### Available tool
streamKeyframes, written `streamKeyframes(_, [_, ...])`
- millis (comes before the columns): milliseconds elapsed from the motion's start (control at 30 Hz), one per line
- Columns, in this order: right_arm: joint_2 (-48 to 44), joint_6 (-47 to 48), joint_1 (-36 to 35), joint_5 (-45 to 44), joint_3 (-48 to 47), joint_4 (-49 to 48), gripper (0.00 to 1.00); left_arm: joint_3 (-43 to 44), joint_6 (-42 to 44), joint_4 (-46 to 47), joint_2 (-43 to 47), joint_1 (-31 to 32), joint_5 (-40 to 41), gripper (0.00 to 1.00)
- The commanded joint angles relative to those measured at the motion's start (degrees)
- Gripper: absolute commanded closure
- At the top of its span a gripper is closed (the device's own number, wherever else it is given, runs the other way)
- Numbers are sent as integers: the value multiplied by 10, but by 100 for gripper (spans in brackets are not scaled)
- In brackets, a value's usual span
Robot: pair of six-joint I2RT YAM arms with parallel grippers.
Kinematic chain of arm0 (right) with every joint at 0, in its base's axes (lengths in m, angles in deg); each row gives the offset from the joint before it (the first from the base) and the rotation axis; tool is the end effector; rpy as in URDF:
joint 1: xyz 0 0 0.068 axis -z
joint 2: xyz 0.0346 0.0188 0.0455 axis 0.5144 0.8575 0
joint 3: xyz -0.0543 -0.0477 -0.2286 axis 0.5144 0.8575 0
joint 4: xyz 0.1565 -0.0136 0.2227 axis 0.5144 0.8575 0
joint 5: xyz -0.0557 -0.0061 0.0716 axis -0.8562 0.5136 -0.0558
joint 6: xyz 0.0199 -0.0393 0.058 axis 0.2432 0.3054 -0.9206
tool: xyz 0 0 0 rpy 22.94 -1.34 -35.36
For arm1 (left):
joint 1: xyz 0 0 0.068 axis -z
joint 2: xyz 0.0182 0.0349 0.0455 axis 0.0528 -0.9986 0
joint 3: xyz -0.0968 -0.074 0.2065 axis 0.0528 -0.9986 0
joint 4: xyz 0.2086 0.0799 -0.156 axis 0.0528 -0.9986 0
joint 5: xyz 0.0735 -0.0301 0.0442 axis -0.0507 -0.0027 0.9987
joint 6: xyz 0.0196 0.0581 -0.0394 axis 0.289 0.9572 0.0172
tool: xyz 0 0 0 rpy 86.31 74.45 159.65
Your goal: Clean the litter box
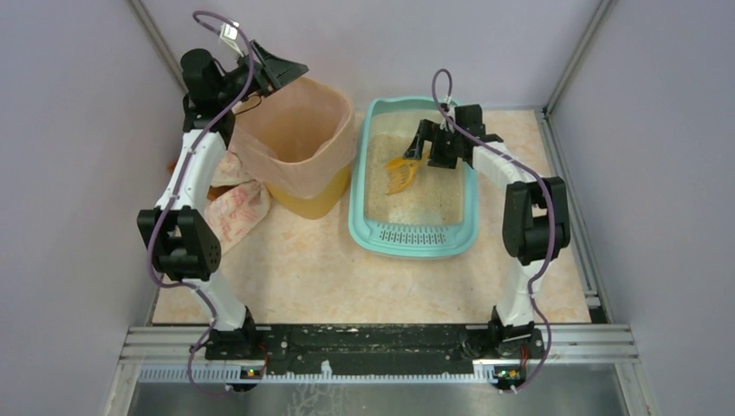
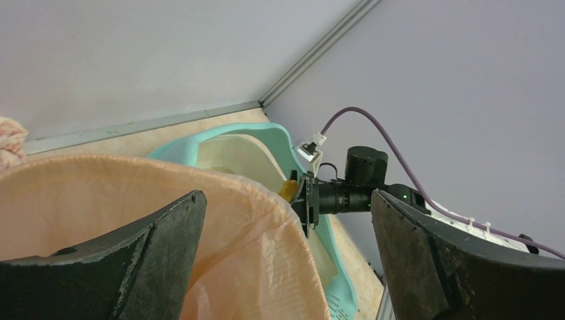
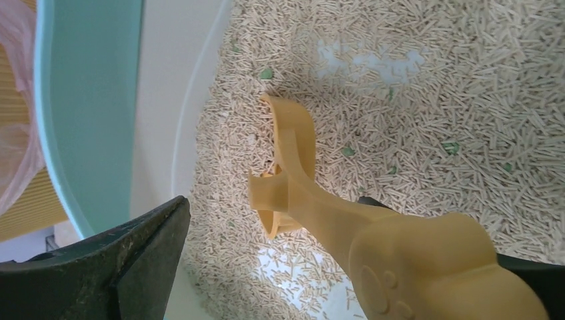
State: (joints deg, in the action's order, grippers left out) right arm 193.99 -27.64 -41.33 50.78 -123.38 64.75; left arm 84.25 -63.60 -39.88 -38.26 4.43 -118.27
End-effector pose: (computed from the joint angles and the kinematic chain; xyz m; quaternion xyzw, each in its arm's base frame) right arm 0.4357 0.1087 0.1853 -0.0010 0.8924 0.3245 0.3137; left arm 0.4405 -0.0560 0.4003 0.0657 0.6659 -0.5184 0.5324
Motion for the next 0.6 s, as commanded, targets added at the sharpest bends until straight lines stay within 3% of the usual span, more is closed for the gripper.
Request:
streamKeyframes(0, [-56, 29, -3, -76, -21, 13, 4, 13, 39, -58, 27, 2, 43, 1])
streamKeyframes(167, [-108, 52, -2, -152, -34, 36, 3, 9, 41, -73, 32, 2, 58, 1])
streamKeyframes(567, [-175, 68, 1, -156, -30, 74, 3, -17, 41, -81, 56, 2, 67, 1])
